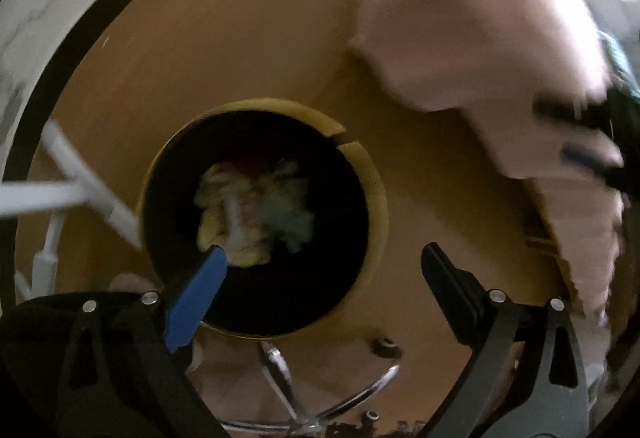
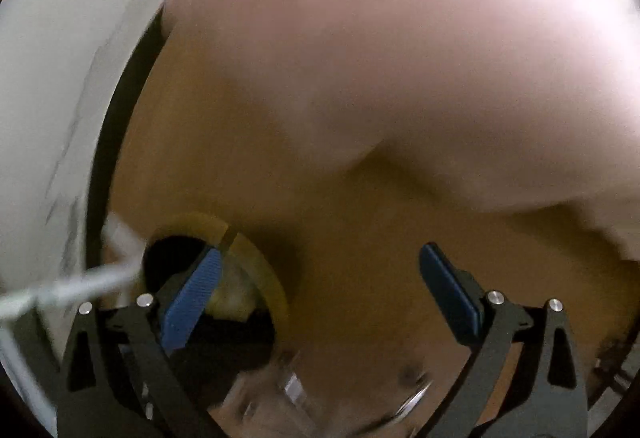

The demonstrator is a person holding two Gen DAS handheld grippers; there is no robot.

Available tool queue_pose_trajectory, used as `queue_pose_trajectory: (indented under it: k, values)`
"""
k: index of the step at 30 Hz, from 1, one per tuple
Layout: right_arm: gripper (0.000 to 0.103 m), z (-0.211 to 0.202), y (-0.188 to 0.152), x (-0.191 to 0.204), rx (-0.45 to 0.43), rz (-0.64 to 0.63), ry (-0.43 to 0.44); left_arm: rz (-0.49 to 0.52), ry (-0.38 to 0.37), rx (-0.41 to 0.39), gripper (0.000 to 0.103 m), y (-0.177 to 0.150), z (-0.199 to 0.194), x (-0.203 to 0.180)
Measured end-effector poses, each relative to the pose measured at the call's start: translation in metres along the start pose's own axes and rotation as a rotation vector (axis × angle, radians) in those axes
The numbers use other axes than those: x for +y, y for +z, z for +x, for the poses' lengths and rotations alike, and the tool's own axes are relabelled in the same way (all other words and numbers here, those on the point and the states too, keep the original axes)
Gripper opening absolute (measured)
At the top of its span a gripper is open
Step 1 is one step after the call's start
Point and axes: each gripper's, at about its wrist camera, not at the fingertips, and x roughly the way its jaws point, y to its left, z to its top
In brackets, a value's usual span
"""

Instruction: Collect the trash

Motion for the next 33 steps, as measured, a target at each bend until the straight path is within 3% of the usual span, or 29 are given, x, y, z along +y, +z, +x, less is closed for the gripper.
queue_pose_trajectory:
  k: [3,4,7,8,9,11,12,13,15,17,20,23,26,30,33]
  values:
    - [0.096,-0.106,0.019,-0.027,-0.296,0.082,-0.179,0.143,-0.088,-0.168,0.095,-0.004,-0.075,-0.066]
    - [0.096,-0.153,0.018,-0.034,-0.428,0.127,-0.192,0.219,-0.133,-0.251,0.095,-0.010,-0.114,-0.093]
    - [0.096,-0.247,-0.004,-0.034,-0.712,0.193,-0.148,0.366,-0.235,-0.430,0.095,-0.044,-0.212,-0.131]
    - [0.096,-0.285,-0.023,-0.024,-0.832,0.194,-0.100,0.391,-0.236,-0.501,0.096,-0.059,-0.243,-0.133]
    - [0.096,-0.304,-0.036,-0.015,-0.893,0.182,-0.055,0.404,-0.222,-0.558,0.096,-0.072,-0.265,-0.130]
    - [0.096,-0.337,-0.065,0.018,-0.989,0.124,0.058,0.405,-0.133,-0.721,0.096,-0.102,-0.315,-0.112]
    - [0.096,-0.345,-0.076,0.036,-1.011,0.091,0.100,0.387,-0.050,-0.822,0.096,-0.120,-0.339,-0.096]
    - [0.096,-0.352,-0.089,0.063,-1.019,0.035,0.154,0.359,0.053,-0.908,0.096,-0.137,-0.358,-0.076]
    - [0.096,-0.358,-0.107,0.115,-1.001,-0.084,0.231,0.285,0.224,-0.992,0.096,-0.161,-0.380,-0.038]
    - [0.096,-0.358,-0.131,0.181,-0.947,-0.233,0.300,0.144,0.385,-1.033,0.096,-0.191,-0.402,0.019]
    - [0.096,-0.352,-0.179,0.267,-0.872,-0.428,0.403,-0.079,0.507,-1.023,0.096,-0.234,-0.426,0.099]
    - [0.096,-0.348,-0.254,0.350,-0.817,-0.682,0.559,-0.291,0.613,-1.013,0.096,-0.283,-0.445,0.166]
    - [0.096,-0.342,-0.313,0.401,-0.761,-0.822,0.638,-0.435,0.694,-1.005,0.096,-0.323,-0.454,0.214]
    - [0.096,-0.329,-0.360,0.431,-0.641,-0.884,0.677,-0.550,0.713,-0.980,0.096,-0.364,-0.451,0.255]
    - [0.096,-0.321,-0.382,0.451,-0.632,-0.926,0.642,-0.602,0.704,-0.967,0.096,-0.385,-0.443,0.274]
